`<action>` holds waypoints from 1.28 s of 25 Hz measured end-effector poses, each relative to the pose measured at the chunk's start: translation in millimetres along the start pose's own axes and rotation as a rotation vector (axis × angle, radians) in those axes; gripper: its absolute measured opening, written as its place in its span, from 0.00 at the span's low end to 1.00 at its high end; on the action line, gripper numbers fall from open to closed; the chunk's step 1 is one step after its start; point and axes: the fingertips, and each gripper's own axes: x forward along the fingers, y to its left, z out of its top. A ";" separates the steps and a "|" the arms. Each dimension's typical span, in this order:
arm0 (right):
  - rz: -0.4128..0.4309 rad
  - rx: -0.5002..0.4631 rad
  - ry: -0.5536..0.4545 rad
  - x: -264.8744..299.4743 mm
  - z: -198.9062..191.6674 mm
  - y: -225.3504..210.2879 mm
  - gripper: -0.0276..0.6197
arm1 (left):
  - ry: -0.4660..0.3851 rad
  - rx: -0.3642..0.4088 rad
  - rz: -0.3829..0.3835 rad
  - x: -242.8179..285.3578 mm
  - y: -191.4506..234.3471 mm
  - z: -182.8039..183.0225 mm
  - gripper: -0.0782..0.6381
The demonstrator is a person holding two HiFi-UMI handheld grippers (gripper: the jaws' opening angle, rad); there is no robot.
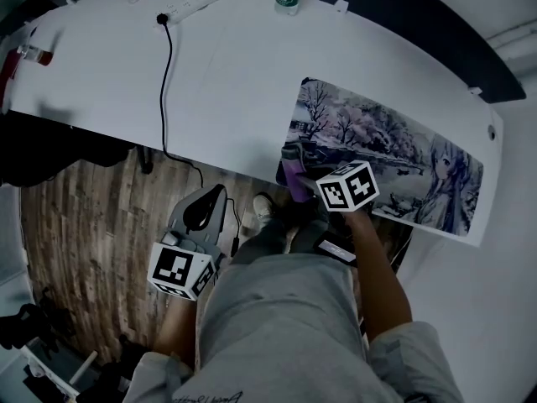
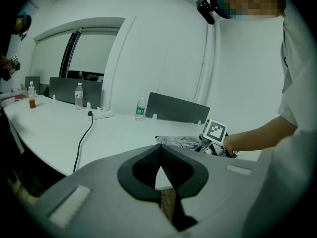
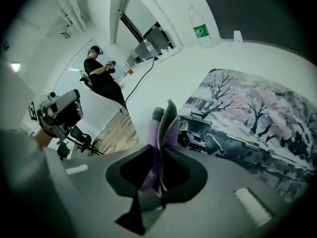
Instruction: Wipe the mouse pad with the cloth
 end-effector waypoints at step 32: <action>-0.193 -0.080 -0.385 -247.8 -38.1 -77.7 0.16 | 0.019 0.167 -0.279 143.8 -230.2 67.1 0.13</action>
